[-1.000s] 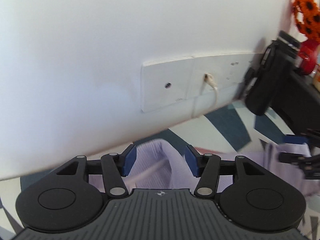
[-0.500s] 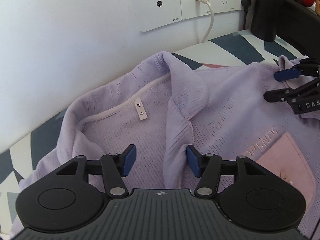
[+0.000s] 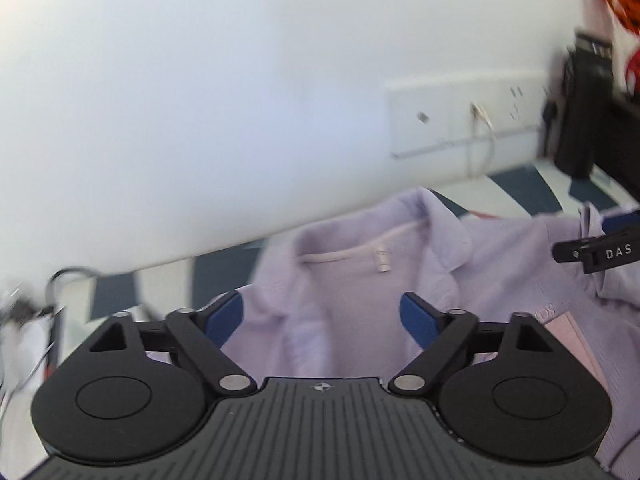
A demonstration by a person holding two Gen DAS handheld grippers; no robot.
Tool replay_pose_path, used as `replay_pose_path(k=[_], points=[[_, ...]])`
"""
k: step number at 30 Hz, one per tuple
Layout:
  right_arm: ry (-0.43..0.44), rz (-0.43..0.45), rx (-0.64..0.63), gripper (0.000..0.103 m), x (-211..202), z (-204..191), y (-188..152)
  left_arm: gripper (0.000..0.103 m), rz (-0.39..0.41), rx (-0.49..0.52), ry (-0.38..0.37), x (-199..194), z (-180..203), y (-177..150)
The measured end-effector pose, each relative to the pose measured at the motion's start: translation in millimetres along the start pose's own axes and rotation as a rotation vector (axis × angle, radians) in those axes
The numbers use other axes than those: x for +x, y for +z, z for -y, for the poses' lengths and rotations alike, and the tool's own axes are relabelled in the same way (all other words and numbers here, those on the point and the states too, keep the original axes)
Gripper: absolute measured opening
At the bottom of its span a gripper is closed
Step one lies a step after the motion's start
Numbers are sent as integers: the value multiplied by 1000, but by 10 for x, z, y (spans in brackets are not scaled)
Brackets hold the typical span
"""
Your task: Fold clothes
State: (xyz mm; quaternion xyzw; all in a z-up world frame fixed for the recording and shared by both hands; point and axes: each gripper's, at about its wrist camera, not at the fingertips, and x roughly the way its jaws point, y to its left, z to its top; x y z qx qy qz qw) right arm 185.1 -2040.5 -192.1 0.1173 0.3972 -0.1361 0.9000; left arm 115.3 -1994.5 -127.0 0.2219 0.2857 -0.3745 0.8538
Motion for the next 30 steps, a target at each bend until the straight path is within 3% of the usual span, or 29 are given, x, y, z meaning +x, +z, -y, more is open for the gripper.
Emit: replay_pose_path(k=[5,9,18,22,30], points=[[-13,40,-34,102,-568,-118,-85,94,8,-146,111,-825,-480,-564],[-95,78,-57,102,-969,-177,-199,95,9,-266,162,-1398,-909,-1165],[-164,30,-41,102,-1544,-232,-586,95,-44,-422,130,-2010,-1224,-2337],[-193,49,-37,102,-1821,-270,-542,95,-60,-441,109,-2140,-1205,-2570],[-180,151,-56,102,-2337,-181,-354,95,-12,-533,179,-2571,-1306,-2716]])
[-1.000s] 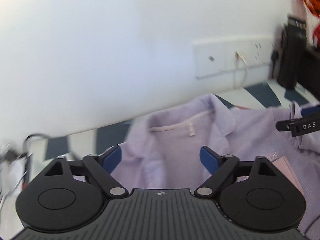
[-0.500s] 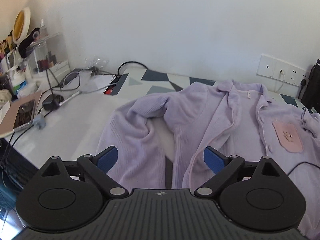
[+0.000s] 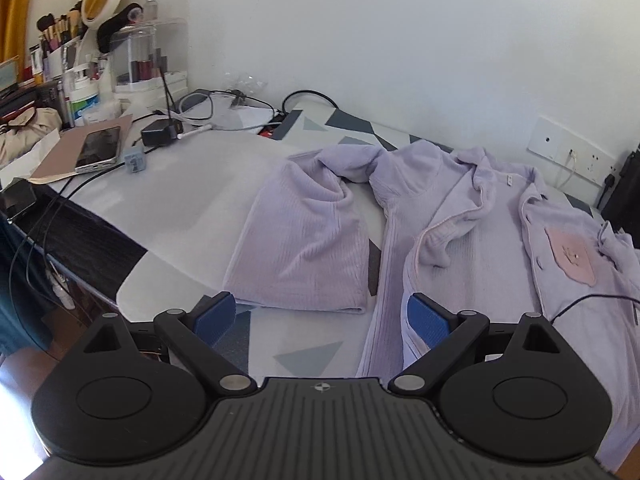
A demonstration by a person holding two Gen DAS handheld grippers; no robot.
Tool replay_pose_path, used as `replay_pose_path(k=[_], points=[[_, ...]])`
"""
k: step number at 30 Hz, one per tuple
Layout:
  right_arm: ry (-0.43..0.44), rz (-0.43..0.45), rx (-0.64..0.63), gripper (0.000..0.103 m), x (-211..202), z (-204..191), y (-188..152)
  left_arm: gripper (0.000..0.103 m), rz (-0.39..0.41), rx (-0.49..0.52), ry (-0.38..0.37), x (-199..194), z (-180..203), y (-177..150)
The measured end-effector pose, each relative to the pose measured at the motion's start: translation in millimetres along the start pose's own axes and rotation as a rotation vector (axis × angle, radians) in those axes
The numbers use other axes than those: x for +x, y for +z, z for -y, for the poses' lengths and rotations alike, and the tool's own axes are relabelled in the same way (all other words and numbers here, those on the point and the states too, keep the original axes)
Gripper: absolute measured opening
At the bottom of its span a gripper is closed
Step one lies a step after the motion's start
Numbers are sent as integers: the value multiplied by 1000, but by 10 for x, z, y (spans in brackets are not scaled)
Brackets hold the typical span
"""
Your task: Fold clothes
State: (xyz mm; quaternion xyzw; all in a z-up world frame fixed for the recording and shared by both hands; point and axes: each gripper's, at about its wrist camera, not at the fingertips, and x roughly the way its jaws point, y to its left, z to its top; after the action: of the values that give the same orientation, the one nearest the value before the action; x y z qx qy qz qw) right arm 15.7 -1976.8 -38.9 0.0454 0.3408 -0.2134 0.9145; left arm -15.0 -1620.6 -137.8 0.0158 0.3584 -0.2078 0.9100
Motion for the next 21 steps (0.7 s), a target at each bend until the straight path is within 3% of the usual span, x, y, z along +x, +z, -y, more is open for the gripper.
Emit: replay_pose_path(k=[5,8,11,15,17,21], points=[[79,84,90,102,-350,280,40,95,124,-109,56,-511,-76,-13],[142,125,99,102,-570,510,12,95,149,-183,79,-704,-17,-107],[191,121,92,102,-666,781,-122,95,122,-212,94,-769,202,-342],[264,65,74,102,-598,1116,-448,95,78,-111,187,-693,707,-701],[238,43,36,102,-511,1215,-580,95,56,-72,193,-629,903,-814],[157,66,-32,102,-432,1325,-642,95,1,-164,132,-516,1056,-887]])
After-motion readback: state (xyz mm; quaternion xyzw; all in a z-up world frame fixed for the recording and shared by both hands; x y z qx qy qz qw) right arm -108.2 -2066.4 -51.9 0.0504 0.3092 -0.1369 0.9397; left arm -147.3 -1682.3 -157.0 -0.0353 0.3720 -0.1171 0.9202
